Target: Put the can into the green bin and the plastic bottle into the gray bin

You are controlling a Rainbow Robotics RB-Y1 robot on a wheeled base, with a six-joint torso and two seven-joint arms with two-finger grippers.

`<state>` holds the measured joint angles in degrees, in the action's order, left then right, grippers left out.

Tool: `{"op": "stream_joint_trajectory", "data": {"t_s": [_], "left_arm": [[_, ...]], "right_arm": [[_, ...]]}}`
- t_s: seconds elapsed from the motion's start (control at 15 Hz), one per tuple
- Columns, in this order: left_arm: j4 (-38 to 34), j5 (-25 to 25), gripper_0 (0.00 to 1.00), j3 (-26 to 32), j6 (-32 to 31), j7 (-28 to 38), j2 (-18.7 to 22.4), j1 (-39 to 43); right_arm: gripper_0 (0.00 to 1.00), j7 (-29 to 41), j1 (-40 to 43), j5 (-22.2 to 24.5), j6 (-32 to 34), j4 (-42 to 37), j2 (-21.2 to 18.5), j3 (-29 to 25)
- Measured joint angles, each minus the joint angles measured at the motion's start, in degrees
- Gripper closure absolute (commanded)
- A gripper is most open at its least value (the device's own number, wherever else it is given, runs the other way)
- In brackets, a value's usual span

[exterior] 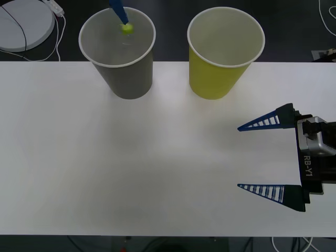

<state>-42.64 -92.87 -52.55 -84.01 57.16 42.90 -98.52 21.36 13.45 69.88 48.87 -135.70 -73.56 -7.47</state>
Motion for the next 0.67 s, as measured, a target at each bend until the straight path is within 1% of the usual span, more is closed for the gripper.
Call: {"op": "stream_joint_trajectory", "data": {"t_s": [0.27, 0.47, 0.67], "left_arm": [[-10.95, 2.65, 0.0, 0.0, 0.05, 0.71, 6.82, 4.03], [-16.4, 7.11, 0.0, 0.0, 0.44, 0.75, 11.81, 6.63], [-23.3, 10.78, 0.0, 0.02, 3.17, 0.84, 17.34, 10.41]], "right_arm": [[0.0, 0.0, 0.0, 0.0, 0.0, 0.0, 0.0, 0.0], [0.0, 0.0, 0.0, 0.0, 0.0, 0.0, 0.0, 0.0], [0.0, 0.0, 0.0, 0.0, 0.0, 0.0, 0.0, 0.0]]}}
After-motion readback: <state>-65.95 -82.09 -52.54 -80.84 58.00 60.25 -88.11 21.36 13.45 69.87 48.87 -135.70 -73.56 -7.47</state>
